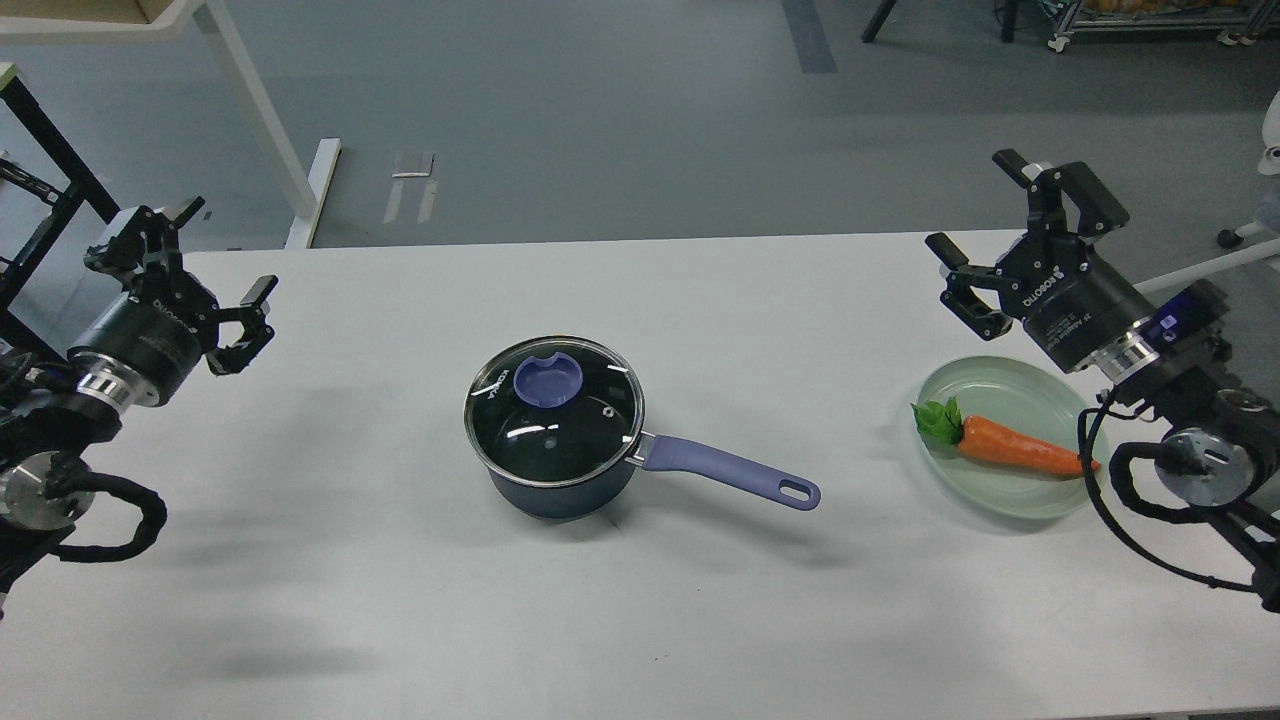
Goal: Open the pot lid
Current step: 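Raise the right gripper and swing it toward the saucepan handle, then lower the right gripper onto the lavender pan handle and grasp it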
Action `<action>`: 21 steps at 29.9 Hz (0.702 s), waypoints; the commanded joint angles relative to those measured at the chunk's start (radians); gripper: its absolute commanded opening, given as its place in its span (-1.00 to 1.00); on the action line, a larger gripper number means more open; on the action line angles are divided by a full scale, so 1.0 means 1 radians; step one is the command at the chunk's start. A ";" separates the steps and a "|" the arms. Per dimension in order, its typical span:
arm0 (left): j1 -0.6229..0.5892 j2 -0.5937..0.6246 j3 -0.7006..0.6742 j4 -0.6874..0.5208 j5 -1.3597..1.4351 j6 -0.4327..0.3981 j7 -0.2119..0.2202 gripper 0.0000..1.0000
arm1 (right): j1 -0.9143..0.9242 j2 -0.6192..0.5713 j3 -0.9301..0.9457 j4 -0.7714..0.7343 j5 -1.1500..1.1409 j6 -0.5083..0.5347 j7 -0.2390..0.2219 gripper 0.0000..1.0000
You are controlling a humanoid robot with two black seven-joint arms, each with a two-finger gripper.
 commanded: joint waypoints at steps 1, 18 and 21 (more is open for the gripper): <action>-0.017 -0.001 0.003 0.009 0.001 0.004 0.006 0.99 | 0.141 -0.068 -0.108 0.081 -0.136 0.000 -0.001 0.99; -0.068 0.018 0.006 -0.030 0.154 -0.002 -0.032 0.99 | 0.843 0.073 -0.819 0.301 -0.987 -0.040 -0.001 0.98; -0.068 0.022 0.000 -0.049 0.154 -0.001 -0.032 0.99 | 0.840 0.093 -0.894 0.296 -1.147 -0.106 -0.001 0.98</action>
